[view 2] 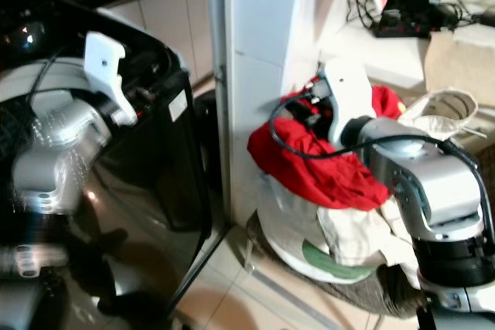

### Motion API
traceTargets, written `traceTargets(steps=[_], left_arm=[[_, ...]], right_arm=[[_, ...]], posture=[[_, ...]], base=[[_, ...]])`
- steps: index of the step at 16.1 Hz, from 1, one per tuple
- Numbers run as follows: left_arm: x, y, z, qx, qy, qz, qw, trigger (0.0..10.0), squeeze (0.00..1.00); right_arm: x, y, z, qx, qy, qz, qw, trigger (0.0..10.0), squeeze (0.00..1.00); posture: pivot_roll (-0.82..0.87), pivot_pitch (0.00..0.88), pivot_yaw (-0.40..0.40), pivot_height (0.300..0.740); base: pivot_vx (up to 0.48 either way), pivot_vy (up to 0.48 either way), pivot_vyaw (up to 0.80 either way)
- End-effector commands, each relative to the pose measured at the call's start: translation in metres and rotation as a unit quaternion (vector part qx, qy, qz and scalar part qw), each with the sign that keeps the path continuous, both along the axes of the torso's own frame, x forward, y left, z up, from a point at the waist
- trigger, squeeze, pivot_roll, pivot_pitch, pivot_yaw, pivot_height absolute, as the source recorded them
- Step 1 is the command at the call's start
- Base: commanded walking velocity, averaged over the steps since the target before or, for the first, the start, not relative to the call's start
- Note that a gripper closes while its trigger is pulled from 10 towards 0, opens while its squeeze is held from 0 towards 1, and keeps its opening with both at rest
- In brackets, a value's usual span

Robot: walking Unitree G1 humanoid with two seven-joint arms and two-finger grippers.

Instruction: Clothes washing

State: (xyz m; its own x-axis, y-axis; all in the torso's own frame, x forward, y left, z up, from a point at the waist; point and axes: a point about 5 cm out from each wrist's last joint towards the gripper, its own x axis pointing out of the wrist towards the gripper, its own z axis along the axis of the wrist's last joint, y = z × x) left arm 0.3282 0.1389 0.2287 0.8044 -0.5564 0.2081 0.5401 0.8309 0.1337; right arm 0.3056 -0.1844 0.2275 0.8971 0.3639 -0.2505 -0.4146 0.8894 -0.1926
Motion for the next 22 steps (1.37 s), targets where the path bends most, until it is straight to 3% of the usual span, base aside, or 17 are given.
traceTargets(steps=[1, 3, 5, 6, 8, 12, 16, 19, 20, 21, 22], left_arm=[[-0.014, -0.013, 0.005, 0.0, -0.029, -0.026, 0.999, 10.0, 0.0], [-0.025, -0.025, -0.005, 0.022, -0.033, -0.043, 0.998, 10.0, 0.0], [-0.035, -0.035, -0.025, 0.073, -0.021, -0.054, 0.996, 10.0, 0.0], [-0.039, -0.036, -0.043, 0.123, -0.01, -0.054, 0.991, 10.0, 0.0], [-0.046, -0.038, -0.059, 0.154, 0.014, -0.069, 0.985, 10.0, 0.0], [-0.057, -0.04, -0.076, 0.13, 0.061, -0.077, 0.987, 10.0, 0.0], [-0.065, -0.038, -0.084, 0.125, 0.079, -0.084, 0.985, 10.0, 0.0], [-0.075, -0.042, -0.081, 0.112, 0.091, -0.14, 0.98, 10.0, 0.0], [-0.08, -0.044, -0.08, 0.105, 0.098, -0.166, 0.976, 10.0, 0.0], [-0.082, -0.045, -0.08, 0.108, 0.097, -0.173, 0.974, 10.0, 0.0], [-0.083, -0.046, -0.081, 0.111, 0.098, -0.178, 0.973, 10.0, 0.0]], right_arm=[[0.004, -0.011, -0.005, -0.022, -0.004, -0.035, 0.999, 10.0, 1.0], [0.009, -0.019, -0.014, -0.028, -0.001, -0.058, 0.998, 10.0, 1.0], [0.013, -0.023, -0.03, -0.031, 0.017, -0.061, 0.997, 10.0, 1.0], [0.014, -0.022, -0.043, -0.034, 0.037, -0.042, 0.998, 10.0, 1.0], [0.009, -0.013, -0.057, -0.062, 0.072, 0.022, 0.995, 10.0, 1.0], [0.013, -0.013, -0.078, -0.13, 0.092, 0.045, 0.986, 10.0, 1.0], [0.007, -0.007, -0.083, -0.147, 0.12, 0.108, 0.976, 10.0, 1.0], [0.007, -0.008, -0.091, -0.165, 0.134, 0.11, 0.971, 10.0, 1.0], [0.007, -0.009, -0.093, -0.171, 0.145, 0.112, 0.968, 10.0, 0.6], [0.007, -0.01, -0.095, -0.182, 0.148, 0.112, 0.966, 10.0, 0.0], [0.006, -0.014, -0.098, -0.206, 0.149, 0.109, 0.961, 10.0, 0.0]], posture=[[-0.08, 0.0, 0.053, 0.74], [-0.08, 0.0, 0.05, 0.74], [-0.08, 0.0, 0.051, 0.74], [-0.08, 0.0, 0.052, 0.74], [-0.08, 0.0, 0.046, 0.74], [-0.07, 0.0, 0.04, 0.74], [-0.06, 0.0, 0.025, 0.74], [-0.06, 0.0, 0.02, 0.74], [-0.06, 0.0, 0.019, 0.74], [-0.06, 0.0, 0.019, 0.74], [-0.06, 0.0, 0.019, 0.74]], base=[[0.0, 0.0, 0.0], [0.0, 0.0, 0.0], [0.0, 0.0, 0.0], [0.0, 0.0, 0.0], [0.0, 0.0, 0.0], [0.0, 0.0, 0.0], [0.0, 0.0, 0.0], [0.0, 0.0, 0.0], [0.0, 0.0, 0.0], [0.0, 0.0, 0.0], [0.0, 0.0, 0.0]])
